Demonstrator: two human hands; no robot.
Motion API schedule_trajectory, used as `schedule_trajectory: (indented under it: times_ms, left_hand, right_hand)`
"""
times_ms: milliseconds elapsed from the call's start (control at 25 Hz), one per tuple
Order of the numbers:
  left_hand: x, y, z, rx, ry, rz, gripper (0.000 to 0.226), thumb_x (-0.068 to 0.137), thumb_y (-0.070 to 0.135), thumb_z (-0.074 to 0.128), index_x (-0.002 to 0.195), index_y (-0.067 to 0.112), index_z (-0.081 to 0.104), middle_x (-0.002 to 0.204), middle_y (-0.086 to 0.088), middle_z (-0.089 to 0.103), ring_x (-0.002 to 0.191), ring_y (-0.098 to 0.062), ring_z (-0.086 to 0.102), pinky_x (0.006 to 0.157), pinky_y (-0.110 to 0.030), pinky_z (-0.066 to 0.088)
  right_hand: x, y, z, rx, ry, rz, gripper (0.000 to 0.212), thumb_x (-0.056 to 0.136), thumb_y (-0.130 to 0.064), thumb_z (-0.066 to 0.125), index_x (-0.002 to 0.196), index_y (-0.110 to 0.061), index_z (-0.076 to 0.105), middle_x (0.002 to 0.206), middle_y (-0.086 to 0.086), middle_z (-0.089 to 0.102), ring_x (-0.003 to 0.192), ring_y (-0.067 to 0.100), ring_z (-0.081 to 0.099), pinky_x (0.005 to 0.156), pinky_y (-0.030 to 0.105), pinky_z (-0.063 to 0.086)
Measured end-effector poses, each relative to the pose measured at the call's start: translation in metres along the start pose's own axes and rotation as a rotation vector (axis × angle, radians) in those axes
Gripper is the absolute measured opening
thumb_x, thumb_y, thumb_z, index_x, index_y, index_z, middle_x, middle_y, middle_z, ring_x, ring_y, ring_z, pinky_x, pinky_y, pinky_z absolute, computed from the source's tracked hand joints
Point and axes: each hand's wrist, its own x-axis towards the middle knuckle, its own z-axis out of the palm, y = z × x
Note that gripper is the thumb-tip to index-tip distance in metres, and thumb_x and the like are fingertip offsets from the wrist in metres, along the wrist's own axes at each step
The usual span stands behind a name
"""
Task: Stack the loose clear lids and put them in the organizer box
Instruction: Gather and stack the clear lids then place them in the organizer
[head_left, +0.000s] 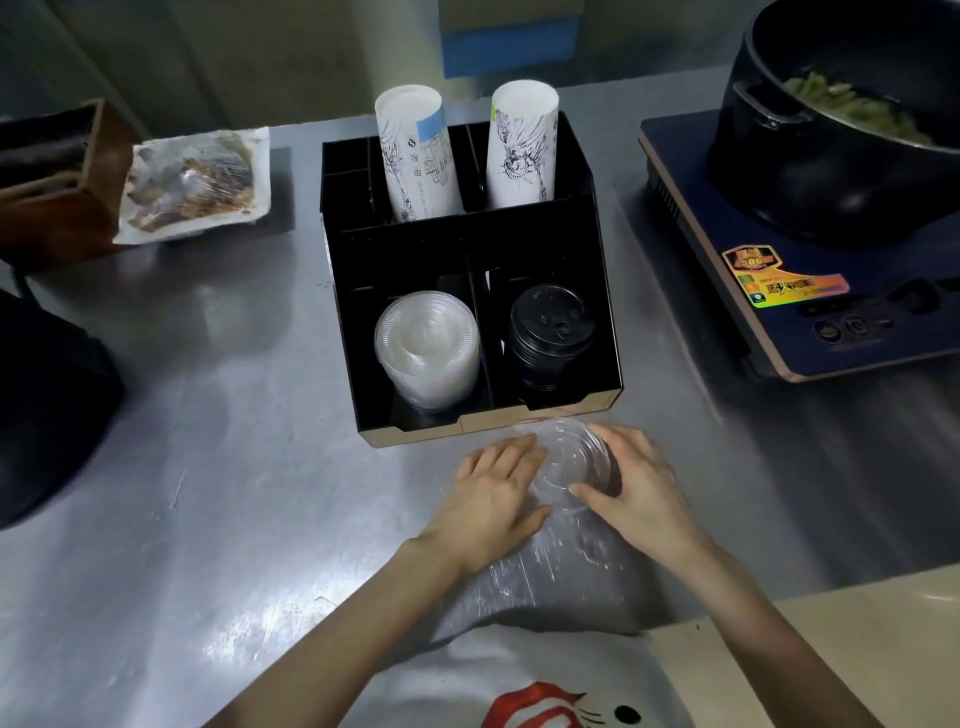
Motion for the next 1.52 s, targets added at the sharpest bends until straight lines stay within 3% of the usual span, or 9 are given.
schedule_trajectory:
  times_ms: [120, 240, 600, 760, 920, 1120, 1520]
  left_hand:
    - [0.001, -0.001, 0.005, 0.035, -0.039, -0.010, 0.058, 0.089, 0.037, 0.043, 0.136, 0.009, 0.023, 0.150, -0.011, 0.018, 0.134, -0.025, 0.016, 0.108, -0.038, 0.014]
    - [0.000, -0.001, 0.006, 0.044, -0.034, -0.008, 0.055, 0.090, 0.030, 0.047, 0.136, 0.010, 0.023, 0.151, -0.009, 0.014, 0.135, -0.024, 0.013, 0.108, -0.038, 0.013]
    - [-0.009, -0.004, 0.004, -0.014, 0.001, -0.003, 0.054, 0.089, 0.028, 0.049, 0.135, 0.012, 0.025, 0.150, -0.011, 0.017, 0.133, -0.026, 0.017, 0.107, -0.037, 0.017]
    - [-0.018, -0.013, 0.000, -0.074, 0.121, 0.039, 0.053, 0.083, 0.038, 0.045, 0.129, 0.012, 0.037, 0.141, -0.014, 0.036, 0.125, -0.029, 0.032, 0.103, -0.040, 0.028]
    - [-0.029, -0.022, -0.008, -0.141, 0.243, 0.075, 0.046, 0.083, 0.042, 0.042, 0.123, 0.018, 0.042, 0.130, -0.010, 0.049, 0.116, -0.018, 0.035, 0.101, -0.029, 0.028]
    - [-0.044, -0.027, -0.021, -0.184, 0.375, 0.095, 0.040, 0.088, 0.044, 0.042, 0.120, 0.021, 0.046, 0.123, -0.003, 0.052, 0.114, -0.017, 0.041, 0.100, -0.028, 0.031]
    - [-0.052, -0.039, -0.056, -0.174, 0.590, 0.041, 0.036, 0.086, 0.036, 0.048, 0.115, 0.017, 0.052, 0.120, -0.003, 0.056, 0.116, -0.018, 0.044, 0.103, -0.024, 0.030]
  right_hand:
    - [-0.001, 0.003, 0.005, -0.107, -0.091, -0.043, 0.079, 0.074, -0.039, 0.065, 0.138, -0.020, 0.023, 0.147, 0.003, 0.026, 0.135, 0.021, 0.021, 0.112, 0.034, 0.017]
    - [-0.002, 0.005, 0.007, -0.185, -0.129, -0.080, 0.084, 0.075, -0.041, 0.064, 0.140, -0.023, 0.015, 0.151, 0.001, 0.015, 0.139, 0.019, 0.012, 0.114, 0.032, 0.008]
    - [-0.006, -0.002, 0.004, -0.048, -0.070, -0.156, 0.080, 0.072, -0.031, 0.070, 0.138, -0.022, 0.024, 0.148, -0.003, 0.024, 0.135, 0.014, 0.021, 0.107, 0.020, 0.011]
    - [-0.008, -0.012, -0.002, 0.011, -0.082, -0.180, 0.081, 0.071, -0.034, 0.071, 0.137, -0.025, 0.024, 0.145, -0.008, 0.027, 0.132, 0.007, 0.021, 0.107, 0.021, 0.014]
    - [-0.010, -0.027, -0.009, 0.040, -0.083, -0.227, 0.081, 0.070, -0.038, 0.071, 0.136, -0.029, 0.025, 0.141, -0.012, 0.032, 0.124, -0.002, 0.022, 0.103, 0.018, 0.016]
    - [-0.011, -0.046, -0.019, 0.055, -0.100, -0.267, 0.077, 0.071, -0.043, 0.068, 0.134, -0.033, 0.026, 0.128, -0.025, 0.027, 0.121, -0.008, 0.019, 0.102, 0.018, 0.017]
    - [0.011, -0.091, -0.028, 0.027, -0.036, -0.420, 0.075, 0.069, -0.043, 0.070, 0.133, -0.030, 0.031, 0.130, -0.023, 0.027, 0.117, -0.012, 0.015, 0.104, 0.019, 0.015]
